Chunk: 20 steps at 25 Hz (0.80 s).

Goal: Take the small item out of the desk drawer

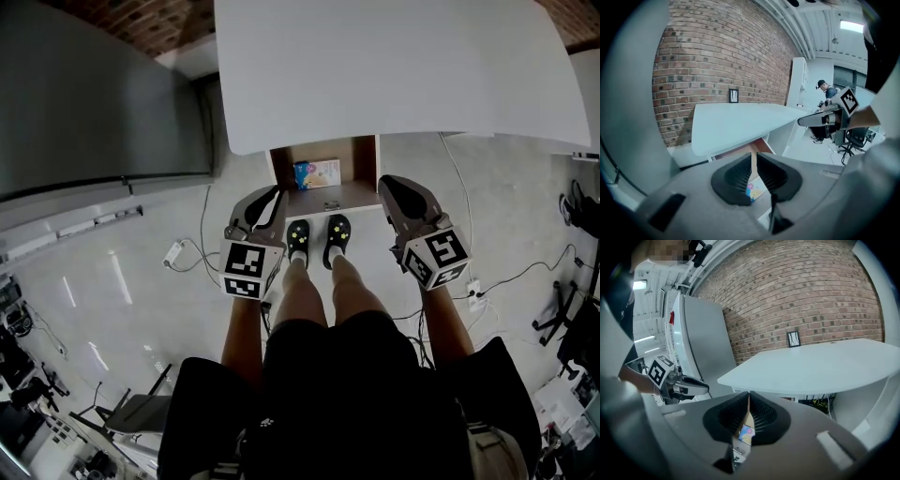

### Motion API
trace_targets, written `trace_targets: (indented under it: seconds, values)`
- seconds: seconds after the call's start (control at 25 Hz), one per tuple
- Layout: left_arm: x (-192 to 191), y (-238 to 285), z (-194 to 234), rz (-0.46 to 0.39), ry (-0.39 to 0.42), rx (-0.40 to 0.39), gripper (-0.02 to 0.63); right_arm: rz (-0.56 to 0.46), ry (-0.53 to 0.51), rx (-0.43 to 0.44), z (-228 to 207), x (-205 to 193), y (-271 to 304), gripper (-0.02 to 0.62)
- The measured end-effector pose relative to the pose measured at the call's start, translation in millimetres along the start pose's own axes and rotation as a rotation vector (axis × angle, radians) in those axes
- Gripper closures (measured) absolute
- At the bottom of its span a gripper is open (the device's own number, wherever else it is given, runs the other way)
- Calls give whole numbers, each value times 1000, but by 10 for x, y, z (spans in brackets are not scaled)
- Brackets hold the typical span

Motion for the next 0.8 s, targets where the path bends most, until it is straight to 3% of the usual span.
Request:
trace_targets:
  seconds: [0.64, 0.8]
  values:
    - [-512, 878, -60, 123, 72, -60, 560, 75, 9, 18, -264, -549, 475, 571]
    - [-645, 1115, -108, 153, 127, -69, 543, 90, 13, 23, -337, -673, 566, 571]
Point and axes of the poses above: the fingertips, and each gripper's own axes: y forward along the fingers, z to its left, x out of its top, the point moved 6 cm from there along -y, backward along the fingers, and after that the axes turned 14 degrees about x, right-handed, at the moved point
